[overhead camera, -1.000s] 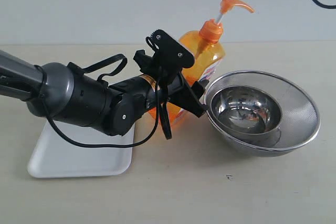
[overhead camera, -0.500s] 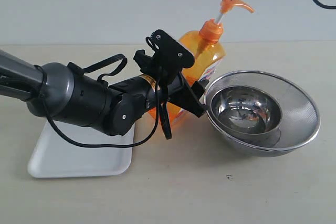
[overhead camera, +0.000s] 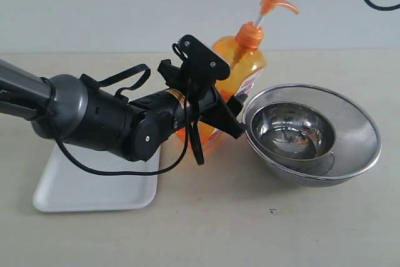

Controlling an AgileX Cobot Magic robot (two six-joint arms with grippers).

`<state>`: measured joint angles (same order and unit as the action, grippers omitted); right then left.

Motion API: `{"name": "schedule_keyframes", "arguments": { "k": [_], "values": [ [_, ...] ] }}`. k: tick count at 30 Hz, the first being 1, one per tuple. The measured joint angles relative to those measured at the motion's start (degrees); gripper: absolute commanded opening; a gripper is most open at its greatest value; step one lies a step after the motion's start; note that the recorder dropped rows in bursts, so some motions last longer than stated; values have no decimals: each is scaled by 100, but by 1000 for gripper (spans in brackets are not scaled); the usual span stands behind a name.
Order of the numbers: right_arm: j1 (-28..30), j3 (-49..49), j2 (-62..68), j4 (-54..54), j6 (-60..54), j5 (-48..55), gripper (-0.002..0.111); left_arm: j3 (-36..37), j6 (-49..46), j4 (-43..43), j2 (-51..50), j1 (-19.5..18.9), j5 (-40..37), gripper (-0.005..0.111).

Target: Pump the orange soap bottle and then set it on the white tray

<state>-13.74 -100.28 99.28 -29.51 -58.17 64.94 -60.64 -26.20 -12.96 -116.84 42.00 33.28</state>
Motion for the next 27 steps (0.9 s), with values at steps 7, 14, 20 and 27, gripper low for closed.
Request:
{"name": "schedule_keyframes", "arguments": {
  "k": [7, 14, 20, 27],
  "values": [
    [0, -9, 0, 0, 0, 35, 0, 0, 0, 0, 0, 0, 12, 5],
    [0, -13, 0, 0, 0, 116, 0, 0, 0, 0, 0, 0, 12, 5],
    [0, -13, 0, 0, 29, 124, 0, 0, 0, 11, 0, 0, 12, 5],
    [0, -13, 0, 0, 29, 129, 0, 0, 0, 11, 0, 0, 12, 5]
  ]
}}
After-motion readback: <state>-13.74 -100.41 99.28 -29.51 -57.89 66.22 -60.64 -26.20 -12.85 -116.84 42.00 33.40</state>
